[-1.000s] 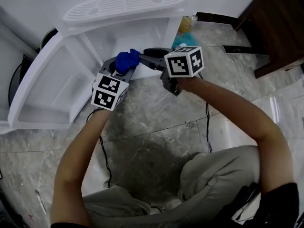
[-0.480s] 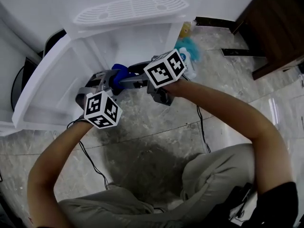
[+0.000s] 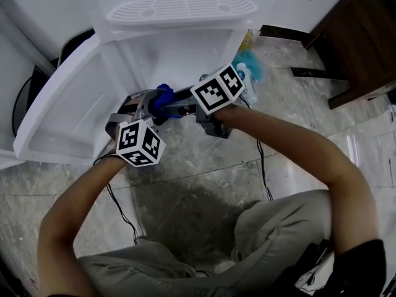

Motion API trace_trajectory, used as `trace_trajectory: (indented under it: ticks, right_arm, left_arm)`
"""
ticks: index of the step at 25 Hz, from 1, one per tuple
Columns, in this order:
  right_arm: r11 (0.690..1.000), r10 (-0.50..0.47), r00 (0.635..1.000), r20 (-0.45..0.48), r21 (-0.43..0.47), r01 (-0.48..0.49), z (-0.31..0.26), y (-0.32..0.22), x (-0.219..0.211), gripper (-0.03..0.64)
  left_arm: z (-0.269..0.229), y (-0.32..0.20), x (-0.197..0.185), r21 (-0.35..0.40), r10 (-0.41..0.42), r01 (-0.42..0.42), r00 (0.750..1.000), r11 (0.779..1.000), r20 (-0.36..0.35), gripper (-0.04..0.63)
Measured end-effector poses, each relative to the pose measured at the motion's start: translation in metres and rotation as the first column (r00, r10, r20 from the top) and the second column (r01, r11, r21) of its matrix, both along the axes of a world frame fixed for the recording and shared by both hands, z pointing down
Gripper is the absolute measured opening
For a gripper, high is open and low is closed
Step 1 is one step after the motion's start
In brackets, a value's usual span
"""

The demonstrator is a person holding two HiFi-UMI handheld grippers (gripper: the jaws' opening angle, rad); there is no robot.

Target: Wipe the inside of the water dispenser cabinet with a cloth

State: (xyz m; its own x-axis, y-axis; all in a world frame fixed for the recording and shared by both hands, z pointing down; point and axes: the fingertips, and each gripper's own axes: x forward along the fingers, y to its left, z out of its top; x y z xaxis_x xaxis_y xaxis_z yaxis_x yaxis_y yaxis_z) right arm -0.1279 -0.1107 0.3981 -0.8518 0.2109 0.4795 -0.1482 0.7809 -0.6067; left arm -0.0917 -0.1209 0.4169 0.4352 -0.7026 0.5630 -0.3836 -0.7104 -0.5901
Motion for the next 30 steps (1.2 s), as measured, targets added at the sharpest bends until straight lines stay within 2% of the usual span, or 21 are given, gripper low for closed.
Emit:
trace_trajectory:
  ticks: [3, 7, 11, 13, 14, 15, 16, 19, 21, 24, 30]
  right_arm:
    - [0.999, -0.011, 1.0, -0.022, 0.035, 0.011, 0.003, -0.005, 0.003, 0.146]
    - [0.999, 0.007, 0.998, -0.057, 0.038, -0.005, 0.011, -0.02, 0.002, 0.143]
    - [0.989, 0.13, 0.989, -0.066, 0.074, -0.125, 0.011, -0.062, 0.004, 0.141]
    - [0.978, 0.178, 0.982, -0.058, 0.124, -0.17, 0.011, -0.081, -0.001, 0.141]
    - [0.969, 0.192, 0.98, -0.054, 0.166, -0.181, 0.011, -0.088, -0.007, 0.141]
    - [0.958, 0.202, 0.978, -0.05, 0.216, -0.187, 0.011, -0.095, -0.013, 0.141]
    - [0.944, 0.209, 0.977, -0.046, 0.269, -0.189, 0.012, -0.101, -0.02, 0.141]
    - [0.893, 0.21, 0.977, -0.042, 0.414, -0.175, 0.018, -0.117, -0.046, 0.142]
    - [0.845, 0.194, 0.977, -0.083, 0.52, -0.124, 0.026, -0.129, -0.062, 0.142]
    - [0.74, 0.159, 0.968, -0.193, 0.672, 0.013, 0.044, -0.145, -0.074, 0.143]
    - [0.557, 0.125, 0.936, -0.329, 0.804, 0.208, 0.075, -0.166, -0.094, 0.143]
  left_arm:
    - [0.003, 0.0, -0.002, -0.033, -0.027, 0.024, 0.997, 0.999, -0.078, 0.256]
    - [0.01, -0.002, -0.016, -0.148, -0.08, 0.053, 0.98, 0.988, -0.182, 0.255]
    - [0.02, 0.002, -0.04, -0.217, -0.14, 0.094, 0.969, 0.971, -0.204, 0.253]
    - [0.031, 0.012, -0.044, -0.265, -0.156, 0.099, 0.967, 0.959, -0.202, 0.241]
    - [0.037, 0.017, -0.045, -0.288, -0.161, 0.099, 0.966, 0.952, -0.2, 0.167]
    - [0.041, 0.023, -0.044, -0.307, -0.161, 0.094, 0.967, 0.947, -0.199, 0.065]
    - [0.044, 0.027, -0.042, -0.321, -0.156, 0.086, 0.967, 0.943, -0.2, 0.029]
    - [0.05, 0.039, -0.04, -0.366, -0.147, 0.057, 0.964, 0.929, -0.222, 0.008]
    - [0.054, 0.044, -0.042, -0.401, -0.15, 0.044, 0.96, 0.915, -0.237, 0.008]
    - [0.064, 0.053, -0.052, -0.436, -0.169, 0.051, 0.957, 0.898, -0.237, 0.008]
    - [0.075, 0.074, -0.073, -0.492, -0.201, 0.066, 0.953, 0.868, -0.228, 0.008]
